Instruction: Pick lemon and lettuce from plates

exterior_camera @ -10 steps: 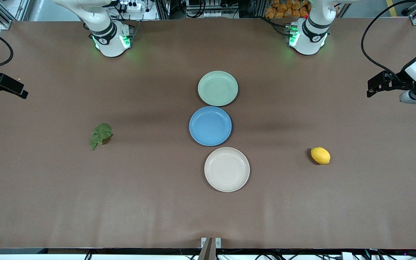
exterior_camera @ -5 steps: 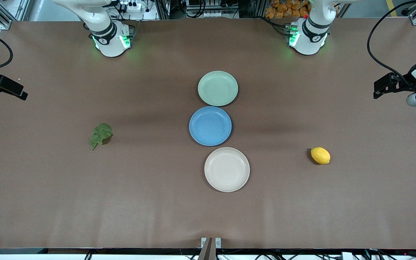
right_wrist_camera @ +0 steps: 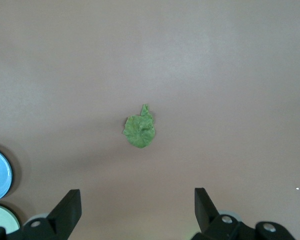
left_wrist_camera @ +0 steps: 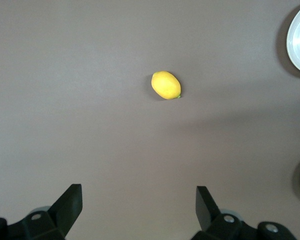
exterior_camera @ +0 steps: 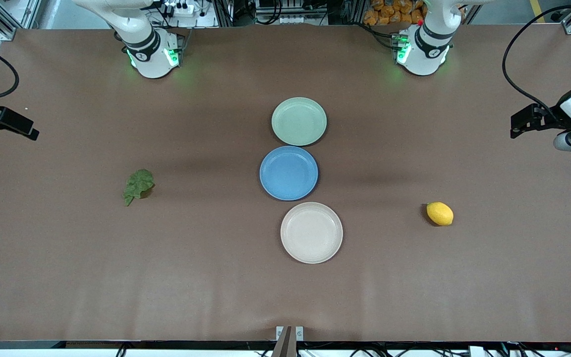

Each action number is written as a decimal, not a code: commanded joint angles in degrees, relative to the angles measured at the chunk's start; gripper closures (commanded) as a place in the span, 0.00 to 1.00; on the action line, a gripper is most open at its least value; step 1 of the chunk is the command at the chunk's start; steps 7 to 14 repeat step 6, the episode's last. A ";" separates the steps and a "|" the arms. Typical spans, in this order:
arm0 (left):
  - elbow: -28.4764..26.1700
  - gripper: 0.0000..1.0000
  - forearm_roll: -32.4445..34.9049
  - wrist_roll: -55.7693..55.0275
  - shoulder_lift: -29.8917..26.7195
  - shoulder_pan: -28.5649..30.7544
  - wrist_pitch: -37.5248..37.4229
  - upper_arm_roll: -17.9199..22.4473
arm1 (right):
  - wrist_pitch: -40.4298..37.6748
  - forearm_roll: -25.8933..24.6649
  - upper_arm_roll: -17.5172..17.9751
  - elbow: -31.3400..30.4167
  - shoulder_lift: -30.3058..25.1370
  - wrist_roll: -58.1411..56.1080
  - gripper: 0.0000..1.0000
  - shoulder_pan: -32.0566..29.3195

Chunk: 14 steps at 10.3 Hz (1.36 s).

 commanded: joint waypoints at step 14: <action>1.64 0.00 0.12 -0.92 0.23 0.02 -1.46 -0.22 | 0.44 0.67 0.75 -0.32 -0.29 0.12 0.00 -1.14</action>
